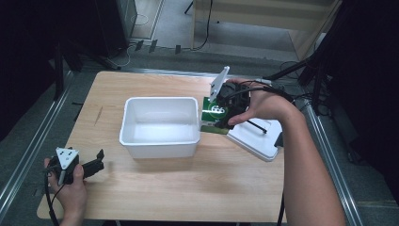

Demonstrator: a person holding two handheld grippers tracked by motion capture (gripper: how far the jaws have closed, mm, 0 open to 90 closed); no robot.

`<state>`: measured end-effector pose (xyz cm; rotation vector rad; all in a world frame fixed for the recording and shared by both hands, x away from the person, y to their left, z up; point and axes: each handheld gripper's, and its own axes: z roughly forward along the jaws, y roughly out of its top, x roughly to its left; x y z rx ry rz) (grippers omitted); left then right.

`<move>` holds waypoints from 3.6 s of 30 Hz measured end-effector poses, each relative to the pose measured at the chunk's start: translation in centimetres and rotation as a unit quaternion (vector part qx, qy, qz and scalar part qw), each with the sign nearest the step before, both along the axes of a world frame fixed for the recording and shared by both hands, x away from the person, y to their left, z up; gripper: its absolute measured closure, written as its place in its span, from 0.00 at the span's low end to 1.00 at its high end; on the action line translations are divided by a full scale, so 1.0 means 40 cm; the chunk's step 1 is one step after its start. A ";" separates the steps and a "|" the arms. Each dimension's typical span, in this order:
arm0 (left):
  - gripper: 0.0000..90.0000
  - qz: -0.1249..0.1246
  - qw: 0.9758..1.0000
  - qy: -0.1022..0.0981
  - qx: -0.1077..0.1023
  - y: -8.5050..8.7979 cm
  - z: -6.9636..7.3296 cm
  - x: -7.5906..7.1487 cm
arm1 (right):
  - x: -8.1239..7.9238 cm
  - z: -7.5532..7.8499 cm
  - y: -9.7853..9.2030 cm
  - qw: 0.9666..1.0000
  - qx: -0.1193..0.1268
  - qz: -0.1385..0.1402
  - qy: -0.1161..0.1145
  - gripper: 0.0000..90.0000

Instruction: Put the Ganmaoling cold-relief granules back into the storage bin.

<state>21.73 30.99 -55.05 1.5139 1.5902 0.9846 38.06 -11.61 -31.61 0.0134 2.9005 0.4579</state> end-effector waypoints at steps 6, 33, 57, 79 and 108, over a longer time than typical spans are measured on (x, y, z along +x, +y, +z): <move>0.00 0.000 1.000 0.000 -0.002 0.001 0.000 0.000 | 0.007 0.013 0.043 1.000 -0.003 0.007 0.000 0.18; 0.00 -0.003 1.000 0.003 -0.005 0.003 0.001 -0.002 | 0.032 -0.034 0.212 0.999 -0.001 0.045 0.005 0.18; 0.00 -0.002 1.000 0.000 -0.004 0.002 0.000 -0.001 | 0.055 -0.138 0.222 0.999 0.008 0.053 -0.001 0.18; 0.00 -0.002 1.000 -0.001 -0.008 0.003 0.000 -0.001 | 0.085 -0.247 0.263 0.999 -0.031 0.035 0.006 0.18; 0.00 -0.003 1.000 0.000 -0.007 0.004 0.000 -0.003 | 0.096 -0.307 0.290 0.995 -0.088 0.029 0.023 0.16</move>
